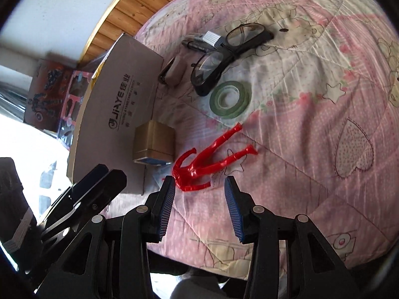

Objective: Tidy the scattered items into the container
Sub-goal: 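Move both tools back toward the red figure and bronze tin, then grasp the red plastic figure with the right tool while the left tool grasps the bronze tin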

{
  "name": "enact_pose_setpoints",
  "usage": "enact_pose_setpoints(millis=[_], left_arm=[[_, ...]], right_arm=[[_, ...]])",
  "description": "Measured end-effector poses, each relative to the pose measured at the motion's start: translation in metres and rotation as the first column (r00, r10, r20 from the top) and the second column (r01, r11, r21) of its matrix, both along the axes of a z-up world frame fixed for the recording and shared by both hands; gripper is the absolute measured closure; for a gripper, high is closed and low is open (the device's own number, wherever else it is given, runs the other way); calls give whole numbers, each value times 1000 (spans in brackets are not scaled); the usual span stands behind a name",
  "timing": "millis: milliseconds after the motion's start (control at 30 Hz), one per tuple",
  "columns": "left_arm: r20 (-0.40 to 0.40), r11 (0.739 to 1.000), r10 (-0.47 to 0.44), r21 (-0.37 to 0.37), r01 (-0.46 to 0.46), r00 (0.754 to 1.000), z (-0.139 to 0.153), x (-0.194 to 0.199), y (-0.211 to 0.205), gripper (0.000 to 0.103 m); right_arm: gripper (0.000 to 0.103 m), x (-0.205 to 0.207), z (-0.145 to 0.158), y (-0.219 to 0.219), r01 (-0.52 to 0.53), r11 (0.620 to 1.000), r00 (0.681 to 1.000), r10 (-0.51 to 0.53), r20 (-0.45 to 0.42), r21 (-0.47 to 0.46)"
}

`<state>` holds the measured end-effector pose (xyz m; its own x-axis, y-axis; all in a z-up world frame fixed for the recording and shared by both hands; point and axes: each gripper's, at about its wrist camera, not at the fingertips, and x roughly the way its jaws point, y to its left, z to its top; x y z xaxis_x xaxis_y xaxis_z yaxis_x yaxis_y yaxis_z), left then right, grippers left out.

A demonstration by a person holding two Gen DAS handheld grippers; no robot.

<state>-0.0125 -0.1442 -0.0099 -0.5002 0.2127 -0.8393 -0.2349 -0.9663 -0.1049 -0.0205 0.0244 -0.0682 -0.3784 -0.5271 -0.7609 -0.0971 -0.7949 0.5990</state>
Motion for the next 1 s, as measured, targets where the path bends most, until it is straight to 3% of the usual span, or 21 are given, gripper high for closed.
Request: enact_pose_setpoints(millis=[167,200,233,300,467,667,733,767,800,867,967,1000], left_arm=[[-27,994,42,-95,-45,999,-9,-21,10,38],[-29,994,40,-105,-43,999,-10,-23,13,34],[-30,993,37,-109,-40,999,-12,-24,16,33],[-17,995,23,-101,-25,1000,-14,-27,22,33],[-11,998,10,-60,-11,1000,-10,-29,26,32],[66,993,70,-97,-63,995,-39,-45,20,32],[23,988,82,-133,-78,996,-44,-45,21,32],[5,988,82,-133,-80,997,-45,-46,21,37],[-17,990,71,-120,-73,997,-42,-45,21,57],[-13,997,32,-73,-32,999,-37,-47,22,73],[-7,997,49,-56,-50,999,-33,-46,18,72],[-8,996,68,-54,-68,998,-32,-46,14,66]], right_arm=[[57,-20,-23,-1,47,999,996,-48,71,14],[66,-21,-26,-1,40,999,997,-41,71,21],[83,-21,-25,-1,35,998,998,-38,56,54],[93,-23,-19,3,39,994,999,-42,26,97],[97,-26,-8,41,159,978,987,-159,-5,136],[93,-30,-12,49,179,981,984,-180,8,76],[83,-33,-13,42,161,986,987,-162,11,51],[78,-34,-13,40,159,986,987,-160,10,50],[70,-35,-14,39,157,986,987,-158,12,51],[69,-36,-15,38,157,987,987,-158,18,45],[60,-37,-17,32,146,988,989,-147,24,45],[59,-36,-17,28,137,990,990,-138,24,46]])
